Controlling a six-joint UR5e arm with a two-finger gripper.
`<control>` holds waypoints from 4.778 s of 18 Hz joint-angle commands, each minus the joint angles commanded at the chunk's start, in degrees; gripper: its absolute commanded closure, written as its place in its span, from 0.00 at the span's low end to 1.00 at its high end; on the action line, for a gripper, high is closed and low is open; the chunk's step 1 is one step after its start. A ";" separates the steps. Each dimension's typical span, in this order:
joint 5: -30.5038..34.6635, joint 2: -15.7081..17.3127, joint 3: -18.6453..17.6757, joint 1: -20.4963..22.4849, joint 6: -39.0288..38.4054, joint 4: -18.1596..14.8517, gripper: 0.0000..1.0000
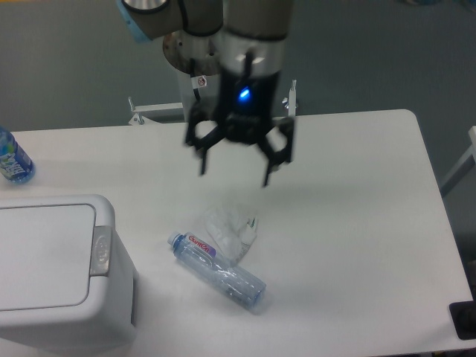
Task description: Open the trash can
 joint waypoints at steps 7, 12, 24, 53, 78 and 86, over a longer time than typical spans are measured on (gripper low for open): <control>-6.08 -2.73 0.09 -2.11 -7.59 1.95 0.00; -6.08 -3.69 0.53 -2.73 -9.34 4.31 0.00; -6.08 -5.81 1.05 -4.14 -9.52 4.76 0.00; -5.73 -7.21 0.79 -4.84 -9.52 4.76 0.00; 3.68 -5.90 11.25 -0.02 -0.58 4.76 0.00; 3.85 -2.03 9.06 9.30 13.84 4.06 0.00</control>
